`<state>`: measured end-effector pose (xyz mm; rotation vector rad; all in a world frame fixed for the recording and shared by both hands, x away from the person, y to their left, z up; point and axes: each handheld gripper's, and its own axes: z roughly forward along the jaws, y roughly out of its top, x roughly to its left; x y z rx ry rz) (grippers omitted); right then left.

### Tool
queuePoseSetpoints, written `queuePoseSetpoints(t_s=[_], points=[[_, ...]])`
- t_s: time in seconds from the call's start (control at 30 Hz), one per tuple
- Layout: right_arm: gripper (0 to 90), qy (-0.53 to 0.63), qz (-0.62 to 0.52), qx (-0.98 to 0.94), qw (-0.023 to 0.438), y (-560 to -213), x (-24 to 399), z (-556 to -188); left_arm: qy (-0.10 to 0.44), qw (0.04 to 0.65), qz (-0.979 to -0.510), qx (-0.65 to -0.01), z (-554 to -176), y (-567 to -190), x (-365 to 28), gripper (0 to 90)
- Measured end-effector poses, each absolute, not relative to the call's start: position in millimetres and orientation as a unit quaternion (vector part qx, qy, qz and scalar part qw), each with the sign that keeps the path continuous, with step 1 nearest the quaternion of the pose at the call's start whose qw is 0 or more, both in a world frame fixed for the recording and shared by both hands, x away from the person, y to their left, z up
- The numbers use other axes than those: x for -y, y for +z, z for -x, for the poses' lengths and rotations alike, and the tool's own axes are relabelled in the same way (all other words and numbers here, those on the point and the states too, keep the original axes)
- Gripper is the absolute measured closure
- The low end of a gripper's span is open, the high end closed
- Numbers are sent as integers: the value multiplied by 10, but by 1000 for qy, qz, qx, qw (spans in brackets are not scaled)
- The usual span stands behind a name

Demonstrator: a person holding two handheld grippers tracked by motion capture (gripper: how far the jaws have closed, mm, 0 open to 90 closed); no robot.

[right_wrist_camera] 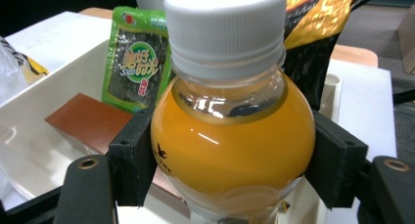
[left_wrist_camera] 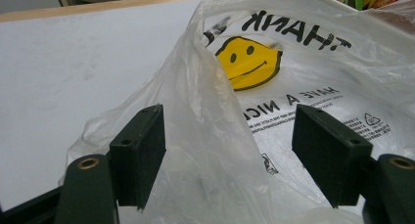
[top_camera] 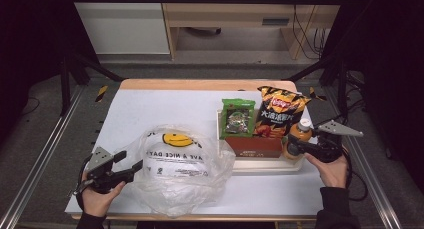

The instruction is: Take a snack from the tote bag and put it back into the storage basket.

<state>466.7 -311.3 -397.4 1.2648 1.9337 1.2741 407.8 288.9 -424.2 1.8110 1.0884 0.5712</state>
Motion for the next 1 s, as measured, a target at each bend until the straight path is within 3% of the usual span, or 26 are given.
queuePoseSetpoints(t_s=[1.0], points=[[287,458,-474,-716,230,-4178,3129,-4683,232,460,-735,-441,-4073,-4229,-2892,276]])
